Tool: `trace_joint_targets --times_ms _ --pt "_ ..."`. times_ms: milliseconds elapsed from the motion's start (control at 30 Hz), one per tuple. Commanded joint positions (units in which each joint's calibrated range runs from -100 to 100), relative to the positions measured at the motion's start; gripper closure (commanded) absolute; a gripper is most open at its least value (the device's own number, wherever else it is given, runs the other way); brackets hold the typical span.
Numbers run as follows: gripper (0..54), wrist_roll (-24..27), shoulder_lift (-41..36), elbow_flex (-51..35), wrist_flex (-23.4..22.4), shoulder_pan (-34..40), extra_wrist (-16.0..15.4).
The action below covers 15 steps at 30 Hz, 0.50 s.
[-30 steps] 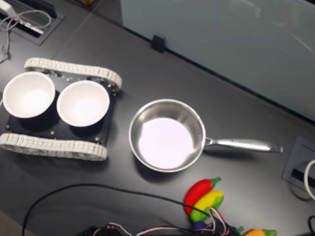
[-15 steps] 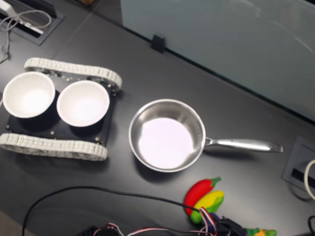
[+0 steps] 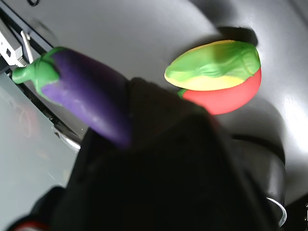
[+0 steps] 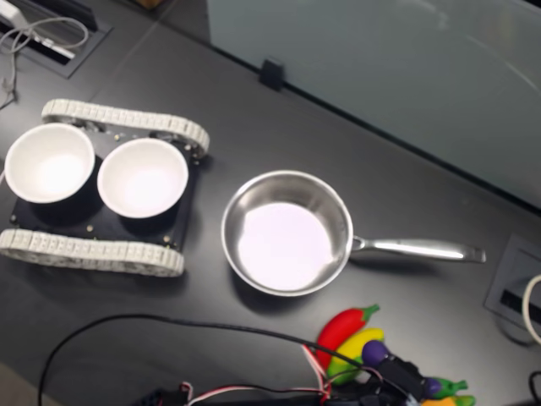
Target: Pick up the brinjal and place them in the pan
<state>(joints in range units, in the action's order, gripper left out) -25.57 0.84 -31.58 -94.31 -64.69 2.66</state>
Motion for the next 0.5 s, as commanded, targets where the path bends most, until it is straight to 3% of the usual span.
trace_joint_targets --times_ms 0,467 --pt "53.4 1.5 -7.5 0.0 4.6 2.5 -1.0" --pt "53.4 4.5 -14.4 4.2 5.1 9.3 -0.9"
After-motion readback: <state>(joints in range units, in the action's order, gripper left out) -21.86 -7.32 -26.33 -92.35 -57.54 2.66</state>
